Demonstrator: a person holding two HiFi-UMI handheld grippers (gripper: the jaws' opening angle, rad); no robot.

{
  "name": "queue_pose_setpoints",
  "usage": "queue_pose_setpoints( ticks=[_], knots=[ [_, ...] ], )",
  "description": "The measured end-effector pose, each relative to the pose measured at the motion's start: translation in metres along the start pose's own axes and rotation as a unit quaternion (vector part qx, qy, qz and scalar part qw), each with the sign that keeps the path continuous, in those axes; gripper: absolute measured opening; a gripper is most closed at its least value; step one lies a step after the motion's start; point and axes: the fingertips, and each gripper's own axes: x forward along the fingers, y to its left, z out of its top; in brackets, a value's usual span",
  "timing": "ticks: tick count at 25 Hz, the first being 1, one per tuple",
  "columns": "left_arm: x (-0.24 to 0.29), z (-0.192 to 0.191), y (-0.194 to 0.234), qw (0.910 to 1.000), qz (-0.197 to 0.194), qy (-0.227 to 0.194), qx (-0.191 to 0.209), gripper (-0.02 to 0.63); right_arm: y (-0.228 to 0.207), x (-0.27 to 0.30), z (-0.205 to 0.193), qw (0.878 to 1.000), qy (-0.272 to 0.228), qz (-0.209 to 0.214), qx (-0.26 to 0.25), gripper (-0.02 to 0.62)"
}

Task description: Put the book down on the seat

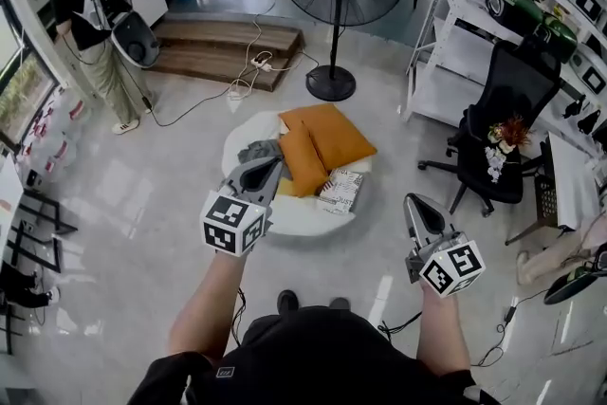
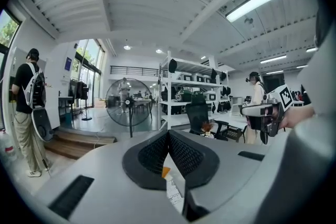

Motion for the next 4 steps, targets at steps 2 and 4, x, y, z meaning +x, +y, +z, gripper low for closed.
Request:
queue_pose_setpoints(
  ticks=[2, 4],
  knots=[
    [-0.0017, -0.0029, 0.0027, 1.0000, 0.001, 0.000, -0.005, 0.003, 0.0027, 0.0023, -0.0036, 1.000, 0.007, -0.004, -0.003, 0.014],
    [-0.0034, -0.0060, 0.0058, 1.0000, 0.002, 0.002, -0.009, 0.003, 0.0050, 0.0049, -0.0063, 1.000, 0.011, -0.007, -0.003, 0.014]
  ],
)
